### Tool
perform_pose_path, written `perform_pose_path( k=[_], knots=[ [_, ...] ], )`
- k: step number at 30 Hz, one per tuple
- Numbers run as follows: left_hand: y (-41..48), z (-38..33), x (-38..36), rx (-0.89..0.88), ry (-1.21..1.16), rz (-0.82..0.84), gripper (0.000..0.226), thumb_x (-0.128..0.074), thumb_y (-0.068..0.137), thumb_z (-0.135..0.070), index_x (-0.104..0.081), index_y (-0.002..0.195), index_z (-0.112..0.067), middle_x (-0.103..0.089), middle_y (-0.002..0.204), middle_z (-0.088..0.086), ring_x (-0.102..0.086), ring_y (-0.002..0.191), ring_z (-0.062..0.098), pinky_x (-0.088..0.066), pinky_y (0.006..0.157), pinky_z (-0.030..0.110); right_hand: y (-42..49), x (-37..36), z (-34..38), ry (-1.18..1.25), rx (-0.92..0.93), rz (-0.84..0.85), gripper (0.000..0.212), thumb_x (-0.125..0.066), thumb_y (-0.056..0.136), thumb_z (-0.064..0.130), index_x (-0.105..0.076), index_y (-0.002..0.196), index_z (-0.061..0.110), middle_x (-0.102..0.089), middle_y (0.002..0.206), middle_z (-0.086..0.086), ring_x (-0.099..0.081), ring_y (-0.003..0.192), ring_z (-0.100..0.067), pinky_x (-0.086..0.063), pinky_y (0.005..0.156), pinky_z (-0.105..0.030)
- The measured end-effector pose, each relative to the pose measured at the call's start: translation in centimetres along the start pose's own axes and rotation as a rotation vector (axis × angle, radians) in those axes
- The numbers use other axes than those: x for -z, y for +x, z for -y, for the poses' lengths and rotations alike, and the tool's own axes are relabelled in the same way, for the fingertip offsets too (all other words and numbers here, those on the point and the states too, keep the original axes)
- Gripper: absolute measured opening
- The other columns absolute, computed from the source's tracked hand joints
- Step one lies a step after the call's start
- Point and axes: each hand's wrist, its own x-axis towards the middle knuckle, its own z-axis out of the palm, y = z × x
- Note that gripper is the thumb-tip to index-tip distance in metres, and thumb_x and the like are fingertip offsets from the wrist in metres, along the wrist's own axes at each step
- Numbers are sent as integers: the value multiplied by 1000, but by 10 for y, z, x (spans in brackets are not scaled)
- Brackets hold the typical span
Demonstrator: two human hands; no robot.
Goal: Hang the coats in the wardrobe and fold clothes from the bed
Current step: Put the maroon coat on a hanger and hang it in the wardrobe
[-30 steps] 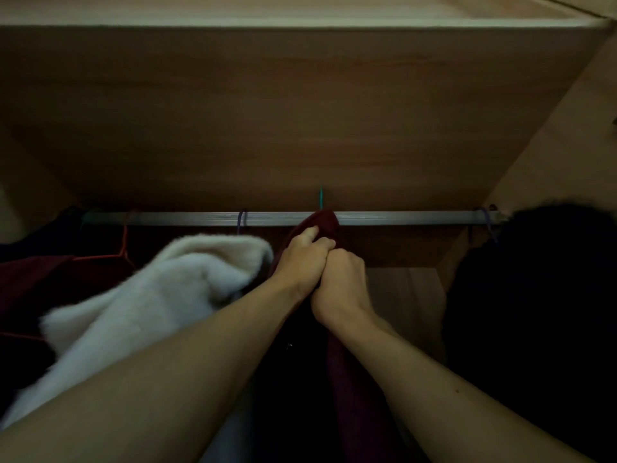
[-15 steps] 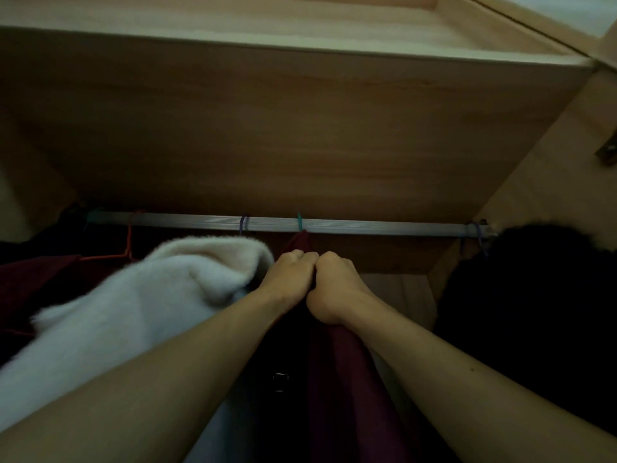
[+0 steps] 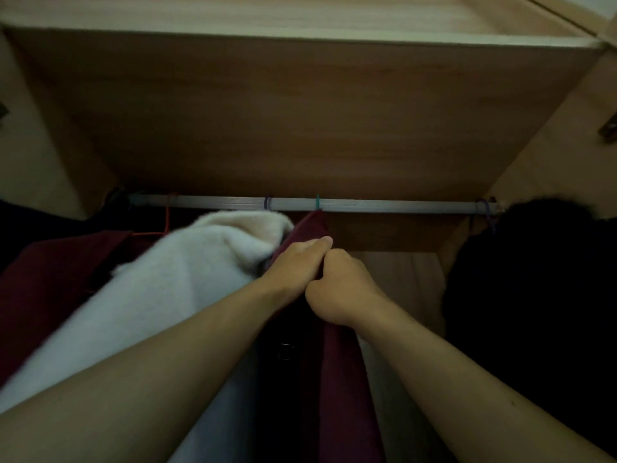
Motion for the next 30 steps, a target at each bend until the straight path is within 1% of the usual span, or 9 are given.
perform_pose_path(
  k=[3,6,9,11,14,19,22,25,30],
  knots=[
    [-1,6,0,-30,-20,4,33,-41,102,-38,-70,92,-24,-71,96,-4,-63,97,10,-46,95,33,-17,-5,1,87,38,-46,26,-55,78,7,-62,103,9,-65,91,-8,-64,78,-20,-37,42,-16],
    [1,7,1,-33,-25,18,31,-45,100,-39,-70,105,-22,-70,107,0,-62,108,16,-42,106,47,-27,-6,-6,139,92,-122,23,-57,76,9,-60,99,15,-65,86,-2,-64,74,-14,-37,42,-13],
    [0,7,-3,-6,2,14,40,-48,98,-41,-63,127,-17,-62,130,5,-54,122,17,-35,112,41,-48,-10,-12,146,127,-148,36,-60,80,13,-54,114,21,-63,90,6,-62,73,-4,-45,49,-11],
    [-2,4,-3,-3,58,5,44,-52,96,-42,-58,134,-22,-56,138,1,-49,119,9,-31,106,27,-60,-11,-12,134,138,-140,52,-61,82,18,-45,131,23,-62,104,7,-63,88,-6,-55,71,-18],
    [-6,-2,-3,0,100,-8,47,-57,94,-40,-55,137,-24,-55,138,0,-50,118,10,-35,102,27,-63,-13,-11,75,192,-182,56,-57,88,16,-40,141,16,-57,124,0,-56,111,-11,-47,97,-26],
    [-36,-18,6,-267,360,-49,32,-46,100,-30,-68,115,-13,-64,110,-4,-49,82,-9,-32,92,17,-60,-24,-8,65,218,-210,47,-54,89,9,-45,135,4,-56,126,-10,-55,115,-20,-46,99,-36],
    [-57,-32,15,-466,615,36,37,-39,104,-27,-69,114,-9,-64,127,6,-43,110,-5,-21,90,0,-56,-32,-15,14,245,-237,32,-54,90,9,-56,121,-1,-62,114,-16,-60,105,-29,-49,90,-39],
    [-70,-41,21,-484,756,190,41,-32,106,-29,-66,113,-8,-67,118,7,-57,109,16,-35,98,24,-55,-41,-18,72,270,-266,41,-55,89,10,-54,129,2,-60,124,-12,-59,113,-23,-47,97,-36],
    [-75,-55,30,-389,894,298,46,-35,96,-28,-51,139,-19,-57,135,-1,-51,121,11,-36,105,27,-58,-55,-13,112,236,-258,47,-50,97,18,-41,141,5,-50,135,-11,-53,119,-24,-40,101,-32]
  ],
)
